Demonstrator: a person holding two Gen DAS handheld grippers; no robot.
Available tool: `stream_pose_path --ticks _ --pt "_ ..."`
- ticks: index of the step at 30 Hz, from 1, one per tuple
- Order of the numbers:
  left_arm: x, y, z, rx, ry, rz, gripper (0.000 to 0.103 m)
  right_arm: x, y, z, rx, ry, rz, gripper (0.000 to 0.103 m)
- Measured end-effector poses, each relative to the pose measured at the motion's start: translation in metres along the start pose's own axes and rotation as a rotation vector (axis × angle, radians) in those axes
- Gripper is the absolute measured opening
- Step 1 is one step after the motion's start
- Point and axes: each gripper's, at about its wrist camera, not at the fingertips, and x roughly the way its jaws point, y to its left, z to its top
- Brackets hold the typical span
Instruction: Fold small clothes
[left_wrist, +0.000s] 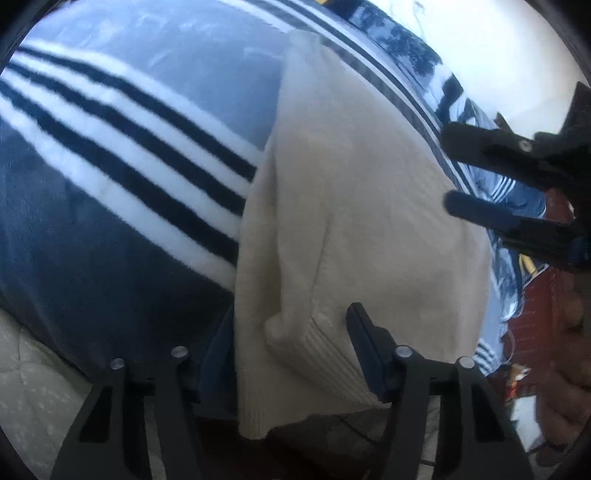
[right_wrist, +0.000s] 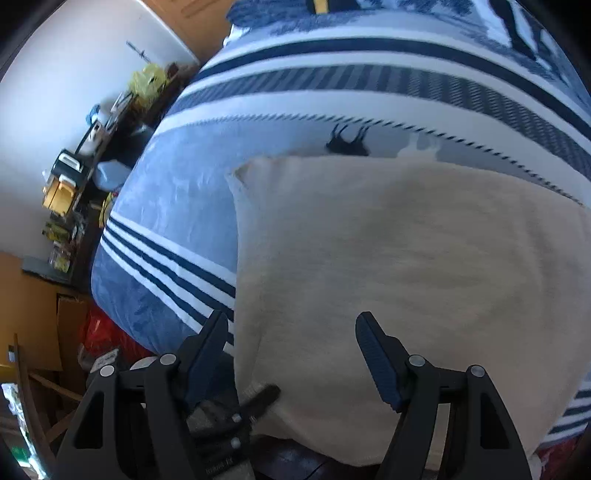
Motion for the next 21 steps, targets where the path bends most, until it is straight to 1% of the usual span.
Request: stream_pose_path --ticks 1,2,3,4,5,6,9,11,14,15,16,17,18,19,20,21 --pt "0.0 0.004 0.002 -0.024 0.008 -0.02 0.044 0.007 0.002 0.003 -0.006 0.022 0.014 0.074" --pt "0.001 0.009 0.003 -0.047 0.021 -0.046 0.027 0.014 0.004 0.006 -0.005 0.046 0.026 0.074" --pt "0.003 0.014 0.005 -0.074 0.041 -0.075 0.025 0.023 0.006 0.009 -0.001 0.079 0.032 0.074" --pt "0.004 0.018 0.005 -0.092 0.045 -0.087 0.025 0.031 0.009 0.012 -0.004 0.111 0.033 0.074" --pt "0.003 0.019 0.005 -0.102 0.047 -0.101 0.022 0.037 0.013 0.015 -0.016 0.132 0.039 0.074" --pt "0.002 0.02 0.005 -0.112 0.047 -0.123 0.017 0.042 0.018 0.017 -0.027 0.155 0.044 0.074" --pt "-0.008 0.022 0.0 -0.125 0.016 -0.17 0.012 0.06 0.036 0.027 -0.053 0.231 0.044 0.074" --pt "-0.021 0.018 -0.004 -0.098 -0.032 -0.191 0.012 0.07 0.047 0.032 -0.077 0.254 0.034 0.074" --pt "-0.033 0.005 -0.006 -0.027 -0.083 -0.17 0.012 0.092 0.063 0.036 -0.125 0.32 -0.055 0.073" --pt "-0.038 0.0 -0.008 -0.001 -0.109 -0.165 0.012 0.098 0.064 0.037 -0.139 0.331 -0.085 0.069" --pt "-0.042 -0.004 -0.009 0.017 -0.125 -0.162 0.011 0.104 0.067 0.036 -0.164 0.343 -0.121 0.067" --pt "-0.045 -0.006 -0.01 0.031 -0.137 -0.165 0.011 0.11 0.069 0.034 -0.184 0.354 -0.162 0.063" --pt "-0.045 -0.006 -0.011 0.033 -0.136 -0.166 0.011 0.114 0.07 0.032 -0.192 0.363 -0.191 0.054" --pt "-0.045 -0.006 -0.011 0.031 -0.13 -0.166 0.011 0.117 0.074 0.028 -0.229 0.371 -0.236 0.05" --pt "-0.044 -0.004 -0.011 0.026 -0.122 -0.161 0.011 0.119 0.077 0.026 -0.261 0.372 -0.267 0.041" --pt "-0.043 -0.004 -0.011 0.025 -0.118 -0.158 0.011 0.119 0.078 0.025 -0.282 0.367 -0.3 0.026"
